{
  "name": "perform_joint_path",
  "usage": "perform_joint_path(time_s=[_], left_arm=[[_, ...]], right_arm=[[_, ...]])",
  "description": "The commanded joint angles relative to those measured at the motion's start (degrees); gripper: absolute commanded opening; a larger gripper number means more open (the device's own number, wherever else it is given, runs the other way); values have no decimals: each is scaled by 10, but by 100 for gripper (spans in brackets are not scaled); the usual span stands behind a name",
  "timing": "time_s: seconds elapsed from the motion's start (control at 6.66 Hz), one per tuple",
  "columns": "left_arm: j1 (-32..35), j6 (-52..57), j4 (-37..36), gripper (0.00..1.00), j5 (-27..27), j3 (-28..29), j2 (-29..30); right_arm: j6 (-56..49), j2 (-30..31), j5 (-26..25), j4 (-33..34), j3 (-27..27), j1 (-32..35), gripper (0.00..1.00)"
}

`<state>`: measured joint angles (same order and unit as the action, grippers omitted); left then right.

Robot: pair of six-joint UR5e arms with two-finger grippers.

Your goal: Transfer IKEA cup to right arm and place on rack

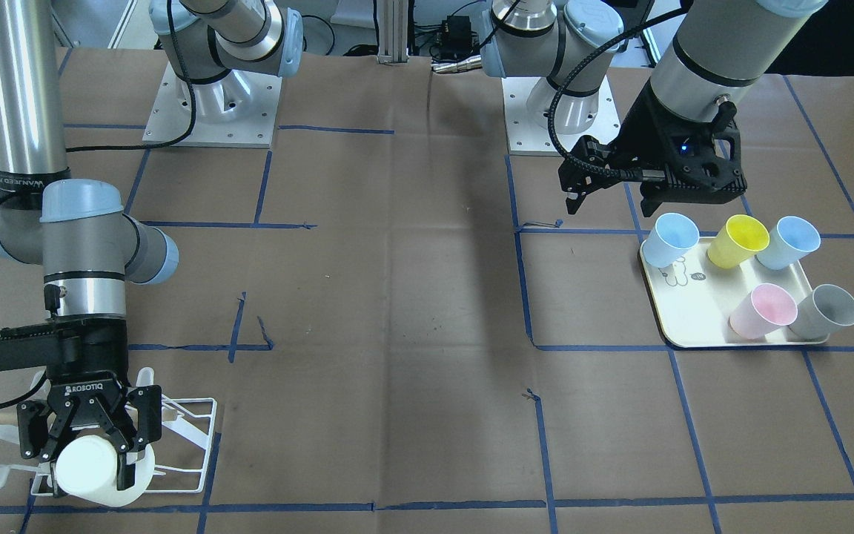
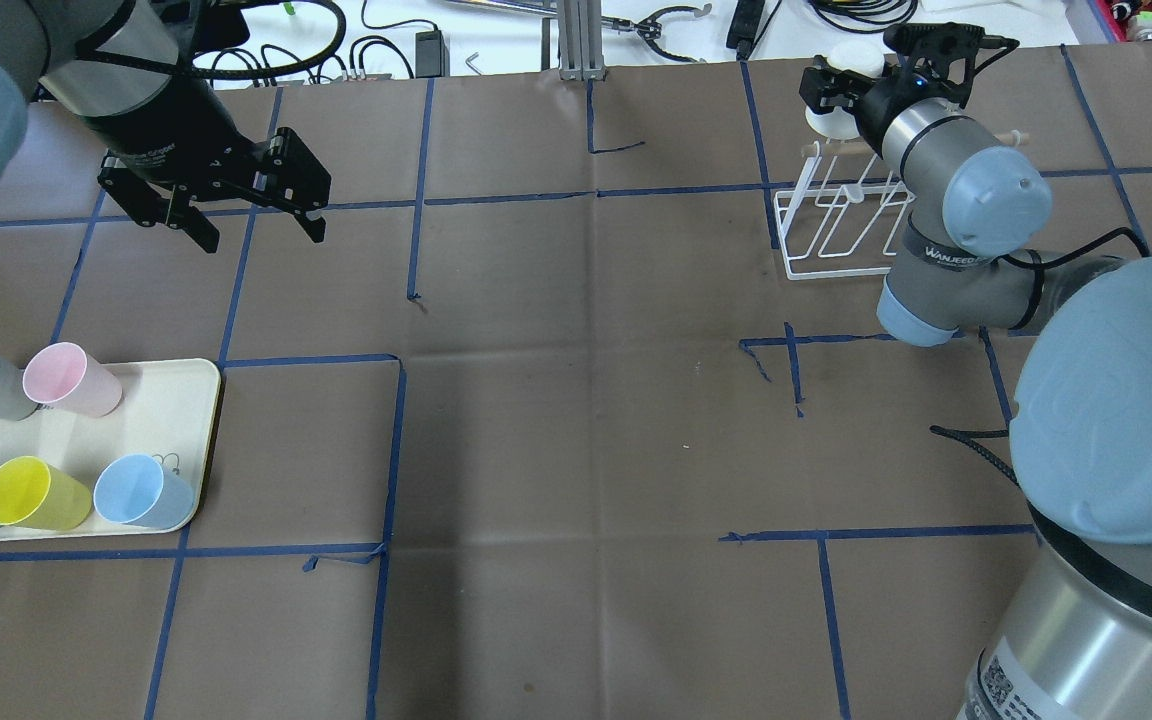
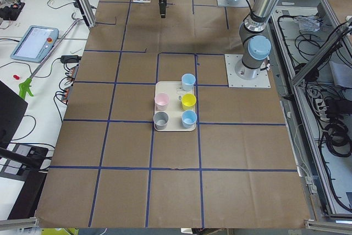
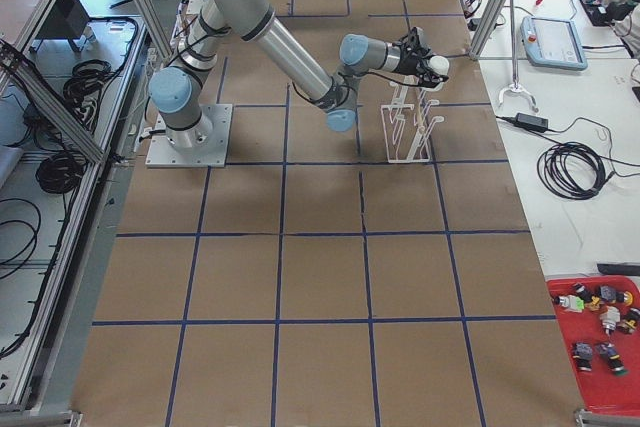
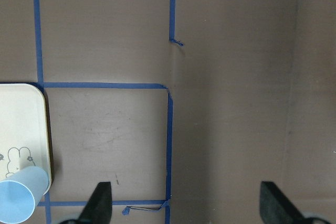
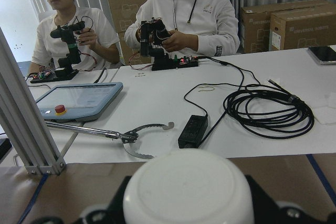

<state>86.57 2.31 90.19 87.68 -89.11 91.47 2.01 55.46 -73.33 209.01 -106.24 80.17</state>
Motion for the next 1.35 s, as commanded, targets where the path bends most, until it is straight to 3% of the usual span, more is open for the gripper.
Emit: perform_joint_path(time_s=[0.0, 0.15, 0.75, 0.9, 1.2], left_arm=[[3, -2, -1, 100, 21, -1, 0], [4, -4, -3, 100, 14, -1, 0], [-2, 30, 0, 100, 24, -14, -7], [-25, 85, 2, 100, 24, -32, -22], [-136, 197, -14, 100, 21, -125, -67]], right_arm=[[-3, 1, -1, 1, -7, -2, 65], [1, 0, -4, 0, -7, -1, 99], [-3, 1, -9, 0, -5, -1, 100], [-2, 3, -10, -1, -1, -1, 100], [4, 4, -11, 3, 7, 2, 100]])
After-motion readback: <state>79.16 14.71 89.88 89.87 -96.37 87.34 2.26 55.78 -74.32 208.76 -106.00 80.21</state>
